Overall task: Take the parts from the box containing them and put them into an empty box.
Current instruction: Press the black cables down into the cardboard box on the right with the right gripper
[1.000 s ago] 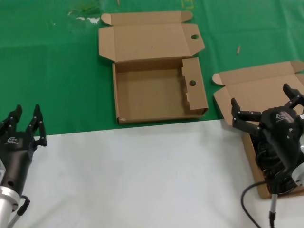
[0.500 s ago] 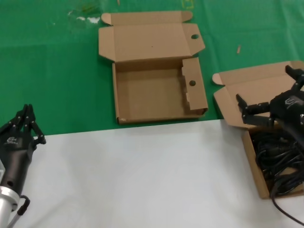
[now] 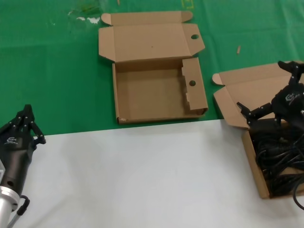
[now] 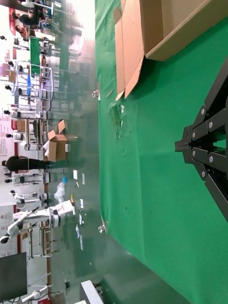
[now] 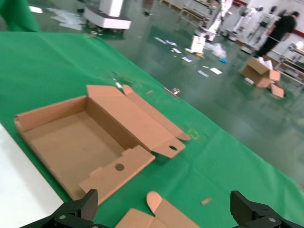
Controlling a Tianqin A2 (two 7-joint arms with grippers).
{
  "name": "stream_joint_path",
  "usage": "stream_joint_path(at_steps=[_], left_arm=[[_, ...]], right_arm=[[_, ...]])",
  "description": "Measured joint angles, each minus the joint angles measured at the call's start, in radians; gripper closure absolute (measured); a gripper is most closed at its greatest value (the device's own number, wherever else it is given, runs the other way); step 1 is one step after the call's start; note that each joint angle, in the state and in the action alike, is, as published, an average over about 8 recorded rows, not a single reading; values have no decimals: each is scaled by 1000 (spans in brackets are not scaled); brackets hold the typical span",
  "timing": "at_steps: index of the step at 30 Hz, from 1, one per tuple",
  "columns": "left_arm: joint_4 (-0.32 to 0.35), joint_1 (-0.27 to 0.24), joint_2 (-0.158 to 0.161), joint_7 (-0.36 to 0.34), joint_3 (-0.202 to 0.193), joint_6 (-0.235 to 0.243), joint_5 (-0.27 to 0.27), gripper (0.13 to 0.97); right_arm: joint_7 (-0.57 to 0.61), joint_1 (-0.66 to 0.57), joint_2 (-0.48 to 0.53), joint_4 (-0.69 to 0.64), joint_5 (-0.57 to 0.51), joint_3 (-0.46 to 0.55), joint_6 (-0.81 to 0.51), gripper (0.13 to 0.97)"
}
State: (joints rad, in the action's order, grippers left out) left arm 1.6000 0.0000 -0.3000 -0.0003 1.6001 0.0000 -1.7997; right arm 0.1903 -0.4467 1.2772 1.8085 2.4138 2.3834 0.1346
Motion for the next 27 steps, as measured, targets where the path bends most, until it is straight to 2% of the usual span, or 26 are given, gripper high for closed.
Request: stream_joint_path(at_steps=[8,12,15,27], left_arm=[[0,0,0,0,0,0,0,957],[0,0,0,0,0,0,0,957],[0,0,0,0,0,0,0,957],[0,0,0,0,0,0,0,957]], right_arm=[[191,-256,97,50,188,247,-26,129],[207,-350,127,46,175,321,-77,129],[136,-395,142,32,78,347,-136,129],[-331,-517,146,-7,-476,366,-437,129]])
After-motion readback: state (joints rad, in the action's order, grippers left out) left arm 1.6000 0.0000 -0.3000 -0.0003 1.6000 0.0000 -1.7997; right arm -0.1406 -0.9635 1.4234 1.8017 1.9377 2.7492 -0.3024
